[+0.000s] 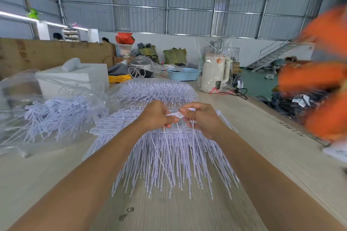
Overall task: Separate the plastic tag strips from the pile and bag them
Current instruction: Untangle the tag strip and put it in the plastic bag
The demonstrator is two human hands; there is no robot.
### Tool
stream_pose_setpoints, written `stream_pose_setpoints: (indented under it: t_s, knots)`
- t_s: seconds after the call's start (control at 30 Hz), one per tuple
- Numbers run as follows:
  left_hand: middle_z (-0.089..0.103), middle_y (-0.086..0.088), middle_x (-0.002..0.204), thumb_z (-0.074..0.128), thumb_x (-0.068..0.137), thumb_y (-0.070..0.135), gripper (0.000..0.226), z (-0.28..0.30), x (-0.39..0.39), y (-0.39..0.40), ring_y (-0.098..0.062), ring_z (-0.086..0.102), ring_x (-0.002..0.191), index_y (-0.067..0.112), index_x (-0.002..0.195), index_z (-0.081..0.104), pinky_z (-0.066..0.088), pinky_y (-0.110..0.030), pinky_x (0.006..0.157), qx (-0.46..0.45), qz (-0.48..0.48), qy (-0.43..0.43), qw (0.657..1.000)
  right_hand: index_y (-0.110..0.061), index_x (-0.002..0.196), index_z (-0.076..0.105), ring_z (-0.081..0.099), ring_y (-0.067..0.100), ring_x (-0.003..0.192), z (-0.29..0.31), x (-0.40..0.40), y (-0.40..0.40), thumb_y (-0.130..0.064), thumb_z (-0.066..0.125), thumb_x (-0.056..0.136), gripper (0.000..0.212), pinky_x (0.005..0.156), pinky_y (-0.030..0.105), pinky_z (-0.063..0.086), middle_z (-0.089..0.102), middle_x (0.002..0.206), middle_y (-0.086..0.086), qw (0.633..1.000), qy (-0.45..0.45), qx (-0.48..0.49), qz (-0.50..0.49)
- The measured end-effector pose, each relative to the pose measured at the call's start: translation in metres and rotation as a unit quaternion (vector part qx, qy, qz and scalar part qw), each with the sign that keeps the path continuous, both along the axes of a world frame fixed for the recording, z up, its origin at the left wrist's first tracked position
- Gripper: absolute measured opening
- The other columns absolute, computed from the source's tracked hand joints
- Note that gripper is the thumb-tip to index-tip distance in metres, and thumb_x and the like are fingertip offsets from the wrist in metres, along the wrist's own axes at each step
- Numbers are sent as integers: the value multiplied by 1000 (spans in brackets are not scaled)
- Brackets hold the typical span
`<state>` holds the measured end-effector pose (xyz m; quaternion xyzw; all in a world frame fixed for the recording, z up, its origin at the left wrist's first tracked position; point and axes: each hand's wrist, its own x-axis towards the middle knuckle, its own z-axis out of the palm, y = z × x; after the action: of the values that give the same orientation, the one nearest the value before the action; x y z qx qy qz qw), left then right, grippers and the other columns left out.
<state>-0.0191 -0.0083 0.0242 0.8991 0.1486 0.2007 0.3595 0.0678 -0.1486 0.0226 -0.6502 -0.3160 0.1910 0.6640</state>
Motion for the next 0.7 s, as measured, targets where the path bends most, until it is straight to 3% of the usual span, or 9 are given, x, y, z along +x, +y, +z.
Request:
stream_pose_setpoints:
  t_s: [0.13,0.23,0.33,0.47,0.6,0.7]
  knots:
    - [63,8,46,75,80,24,18,-1,-1,3,-10,56,48,17,64,68,42,-17,44,-11,2,18,1000,-18,77,69,60,10,83,4,7,-3,-15,70,82,6,74,32,49,67,90,-1,999,1,-38,-2]
    - [64,8,50,72,82,25,23,0,-3,-2,-10,57,52,19,61,65,43,-20,51,-10,-22,17,1000,-12,82,69,67,11,70,1,6,-4,-11,67,85,4,62,26,54,71,79,1,998,-7,-51,40]
    - [66,6,56,72,82,27,25,2,-3,-5,-9,59,56,20,59,64,48,-27,63,4,-31,20,999,0,98,67,59,7,47,-2,0,1,-3,65,84,14,45,17,47,66,58,2,999,-27,-12,27]
    - [67,7,58,70,84,30,25,4,-6,-5,-6,54,52,21,61,65,43,-24,56,33,-4,49,998,2,98,63,46,14,53,-3,1,3,0,57,90,10,49,20,39,52,60,9,997,-65,-41,21]
    - [59,1,51,63,90,23,34,6,-10,-7,-11,49,49,13,58,61,41,-23,54,-26,-11,47,999,5,87,62,42,9,46,-1,-1,-2,-1,53,92,12,49,19,36,48,57,8,988,-109,-94,60]
    - [53,3,49,63,90,19,34,11,-12,-11,-7,46,45,13,57,58,36,-19,49,-77,-1,31,997,1,82,62,44,10,46,-2,-6,2,-2,58,89,8,50,22,37,50,56,6,980,-174,-93,9]
